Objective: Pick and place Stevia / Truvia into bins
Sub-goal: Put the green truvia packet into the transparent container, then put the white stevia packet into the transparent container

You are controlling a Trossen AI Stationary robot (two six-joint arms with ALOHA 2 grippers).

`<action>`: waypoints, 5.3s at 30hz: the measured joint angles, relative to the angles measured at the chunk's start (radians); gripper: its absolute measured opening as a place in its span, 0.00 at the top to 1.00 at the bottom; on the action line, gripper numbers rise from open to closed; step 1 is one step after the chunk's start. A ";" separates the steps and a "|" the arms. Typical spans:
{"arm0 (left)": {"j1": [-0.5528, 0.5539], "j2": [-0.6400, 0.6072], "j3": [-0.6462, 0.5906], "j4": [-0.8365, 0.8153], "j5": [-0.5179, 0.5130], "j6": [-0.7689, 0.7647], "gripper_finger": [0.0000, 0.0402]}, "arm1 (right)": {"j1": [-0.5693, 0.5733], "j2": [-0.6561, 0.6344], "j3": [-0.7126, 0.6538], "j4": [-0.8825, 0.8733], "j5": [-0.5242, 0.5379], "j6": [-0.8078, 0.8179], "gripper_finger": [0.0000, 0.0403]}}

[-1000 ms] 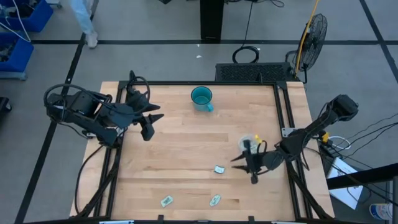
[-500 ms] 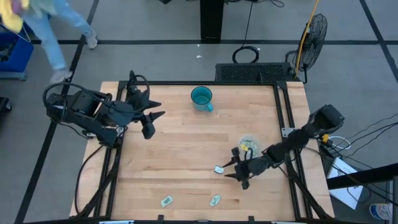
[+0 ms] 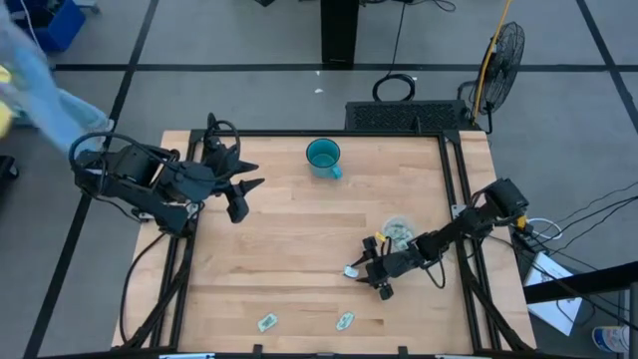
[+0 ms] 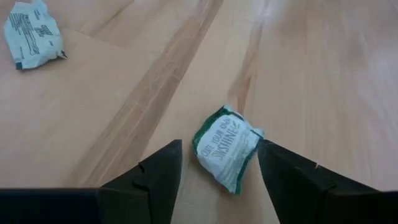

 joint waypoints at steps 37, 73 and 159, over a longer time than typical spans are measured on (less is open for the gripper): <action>0.000 0.000 0.000 0.000 0.000 0.004 0.59 | -0.013 -0.375 0.000 -0.452 0.157 0.075 0.90; 0.000 0.000 0.000 0.001 -0.001 0.000 0.59 | 0.126 -0.659 -0.001 -0.322 -0.012 0.046 0.60; 0.000 0.000 0.000 0.004 0.085 0.004 0.59 | -0.004 0.323 0.144 0.419 -0.395 -0.003 0.77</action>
